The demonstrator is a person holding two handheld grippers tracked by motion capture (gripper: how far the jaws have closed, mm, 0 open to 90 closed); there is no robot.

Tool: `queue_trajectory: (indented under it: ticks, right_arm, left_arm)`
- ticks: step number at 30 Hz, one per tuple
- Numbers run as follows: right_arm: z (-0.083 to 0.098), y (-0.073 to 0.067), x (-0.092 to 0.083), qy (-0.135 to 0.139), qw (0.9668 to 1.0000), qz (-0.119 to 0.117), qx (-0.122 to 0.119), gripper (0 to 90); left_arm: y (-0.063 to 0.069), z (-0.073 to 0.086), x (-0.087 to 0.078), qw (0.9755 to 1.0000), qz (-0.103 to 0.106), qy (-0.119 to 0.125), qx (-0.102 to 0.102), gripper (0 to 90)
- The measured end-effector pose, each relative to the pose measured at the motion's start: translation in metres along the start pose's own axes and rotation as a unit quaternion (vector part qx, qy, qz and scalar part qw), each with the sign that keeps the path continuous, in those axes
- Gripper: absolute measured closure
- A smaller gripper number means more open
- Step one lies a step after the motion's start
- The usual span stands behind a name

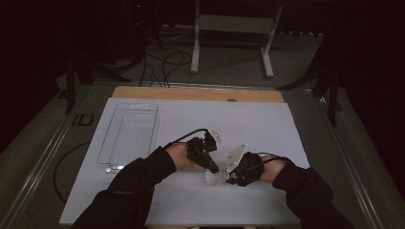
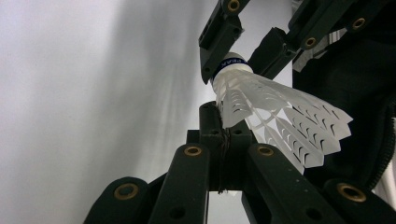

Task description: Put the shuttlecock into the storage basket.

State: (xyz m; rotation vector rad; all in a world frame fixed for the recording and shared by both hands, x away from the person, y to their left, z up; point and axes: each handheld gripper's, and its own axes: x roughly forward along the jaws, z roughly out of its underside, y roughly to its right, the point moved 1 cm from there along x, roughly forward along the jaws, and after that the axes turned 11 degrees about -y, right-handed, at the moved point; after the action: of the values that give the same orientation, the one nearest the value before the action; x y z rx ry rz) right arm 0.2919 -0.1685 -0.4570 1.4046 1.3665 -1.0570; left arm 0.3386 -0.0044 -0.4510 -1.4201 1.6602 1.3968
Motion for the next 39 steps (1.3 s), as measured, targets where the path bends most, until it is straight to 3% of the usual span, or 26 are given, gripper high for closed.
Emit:
queue_trajectory:
  ticks: [3, 6, 7, 10, 12, 13, 16, 17, 23, 31, 36, 37, 39]
  right_arm:
    - [0.002, 0.001, 0.001, 0.000, 1.0000, -0.005, 0.007, 51.4]
    - [0.003, 0.000, 0.002, 0.002, 1.0000, 0.004, 0.008, 47.5]
    - [0.006, -0.002, 0.003, 0.007, 0.9995, 0.029, 0.011, 42.8]
    - [0.009, -0.004, 0.004, 0.016, 0.9982, 0.052, 0.024, 35.0]
    - [0.010, -0.003, 0.004, 0.016, 0.9979, 0.054, 0.031, 29.9]
    - [0.012, 0.000, 0.005, 0.016, 0.9980, 0.043, 0.043, 18.4]
    - [0.013, 0.001, 0.005, 0.016, 0.9975, 0.042, 0.054, 14.8]
    - [0.015, 0.000, 0.006, 0.021, 0.9966, 0.056, 0.058, 11.1]
    - [0.020, 0.001, 0.008, 0.041, 0.9937, 0.068, 0.078, 9.3]
    - [0.030, 0.001, 0.012, 0.066, 0.9895, 0.053, 0.117, 9.4]
    - [0.034, -0.002, 0.014, 0.060, 0.9885, 0.048, 0.131, 9.4]
    - [0.036, -0.002, 0.017, 0.055, 0.9869, 0.040, 0.146, 9.4]
    - [0.039, -0.003, 0.018, 0.063, 0.9851, 0.042, 0.155, 9.3]
  left_arm:
    - [0.000, 0.002, -0.002, 1.0000, -0.008, 0.000, -0.002, 90.0]
    - [0.000, 0.004, -0.004, 0.9999, -0.013, -0.001, -0.002, 90.0]
    - [-0.001, 0.006, -0.007, 0.9998, -0.016, 0.003, -0.008, 90.0]
    - [-0.002, 0.009, -0.009, 0.9998, -0.019, 0.003, -0.008, 90.0]
    - [-0.002, 0.010, -0.011, 0.9997, -0.023, 0.003, -0.011, 90.0]
    - [-0.001, 0.013, -0.014, 0.9996, -0.024, 0.005, -0.011, 90.0]
    - [-0.002, 0.015, -0.017, 0.9996, -0.026, 0.008, -0.011, 90.0]
    - [-0.002, 0.017, -0.019, 0.9994, -0.031, 0.010, -0.013, 90.0]
    - [-0.002, 0.027, -0.029, 0.9988, -0.040, 0.020, -0.020, 90.0]
    - [-0.002, 0.043, -0.048, 0.9972, -0.059, 0.041, -0.021, 89.9]
    - [-0.001, 0.052, -0.059, 0.9960, -0.071, 0.051, -0.022, 90.0]
    - [-0.001, 0.058, -0.064, 0.9948, -0.082, 0.055, -0.024, 89.9]
    - [0.000, 0.064, -0.071, 0.9939, -0.087, 0.063, -0.027, 90.0]
